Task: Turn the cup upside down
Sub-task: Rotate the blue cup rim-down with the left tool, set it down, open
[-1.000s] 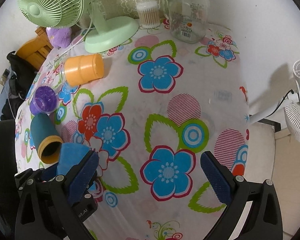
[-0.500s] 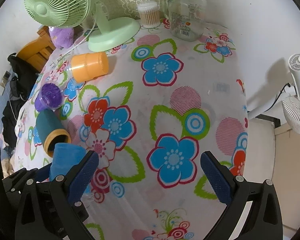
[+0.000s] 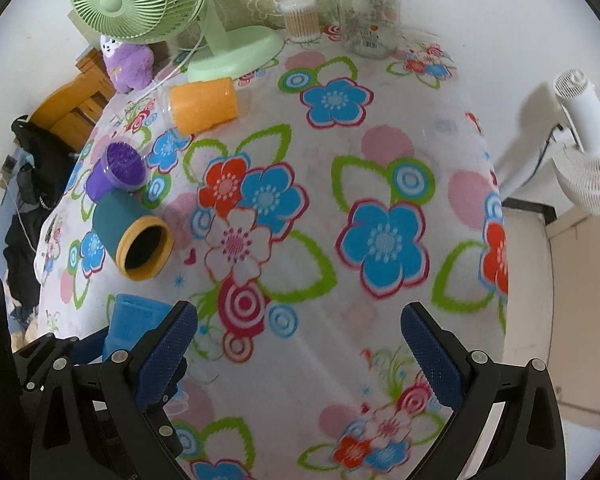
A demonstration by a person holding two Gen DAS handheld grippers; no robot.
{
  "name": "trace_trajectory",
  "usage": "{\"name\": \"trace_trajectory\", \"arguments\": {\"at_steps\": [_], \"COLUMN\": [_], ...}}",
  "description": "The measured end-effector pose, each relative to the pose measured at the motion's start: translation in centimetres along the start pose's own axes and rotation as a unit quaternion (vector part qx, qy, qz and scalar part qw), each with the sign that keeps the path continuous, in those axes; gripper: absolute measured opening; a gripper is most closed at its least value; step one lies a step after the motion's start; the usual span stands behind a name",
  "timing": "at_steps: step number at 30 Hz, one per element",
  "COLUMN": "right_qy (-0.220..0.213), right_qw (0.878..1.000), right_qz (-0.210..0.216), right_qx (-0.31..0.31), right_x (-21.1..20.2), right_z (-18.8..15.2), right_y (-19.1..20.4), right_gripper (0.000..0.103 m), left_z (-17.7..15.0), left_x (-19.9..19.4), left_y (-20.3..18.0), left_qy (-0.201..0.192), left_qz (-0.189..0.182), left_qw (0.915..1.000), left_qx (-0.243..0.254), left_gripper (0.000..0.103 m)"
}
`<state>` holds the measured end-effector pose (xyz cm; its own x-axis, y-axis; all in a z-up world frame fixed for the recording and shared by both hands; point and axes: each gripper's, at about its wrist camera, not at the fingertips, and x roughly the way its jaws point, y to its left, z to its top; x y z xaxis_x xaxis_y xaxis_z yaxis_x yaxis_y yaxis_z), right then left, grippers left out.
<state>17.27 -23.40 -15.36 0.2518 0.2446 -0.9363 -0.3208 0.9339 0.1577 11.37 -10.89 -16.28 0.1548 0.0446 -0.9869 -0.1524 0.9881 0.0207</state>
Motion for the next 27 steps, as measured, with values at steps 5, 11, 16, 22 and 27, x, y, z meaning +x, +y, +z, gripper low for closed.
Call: {"name": "trace_trajectory", "arguments": {"at_steps": [5, 11, 16, 22, 27], "right_qy": [0.004, 0.008, 0.012, 0.015, 0.017], "right_qw": [1.0, 0.999, 0.998, 0.997, 0.997], "right_qz": [-0.005, -0.011, -0.019, -0.029, -0.033], "right_qx": [0.02, 0.045, 0.058, 0.071, 0.073], "right_x": [-0.1, -0.1, 0.1, 0.4, 0.4], "right_z": [-2.2, -4.9, -6.8, -8.2, -8.8], "right_y": [1.5, 3.3, 4.6, 5.2, 5.8], "right_gripper": [0.103, 0.103, 0.103, 0.103, 0.103], "left_z": [-2.0, -4.2, -5.6, -6.4, -6.4], "left_x": [-0.1, 0.2, 1.0, 1.7, 1.8], "left_y": [1.4, 3.1, 4.3, 4.8, 5.1], "left_qy": [0.001, 0.002, 0.005, -0.002, -0.006], "left_qz": [-0.004, -0.009, -0.015, -0.021, -0.027], "left_qw": [0.9997, 0.9989, 0.9984, 0.9976, 0.9972], "left_qx": [0.024, 0.045, 0.055, 0.065, 0.07], "left_gripper": [0.065, 0.065, 0.065, 0.066, 0.066]}}
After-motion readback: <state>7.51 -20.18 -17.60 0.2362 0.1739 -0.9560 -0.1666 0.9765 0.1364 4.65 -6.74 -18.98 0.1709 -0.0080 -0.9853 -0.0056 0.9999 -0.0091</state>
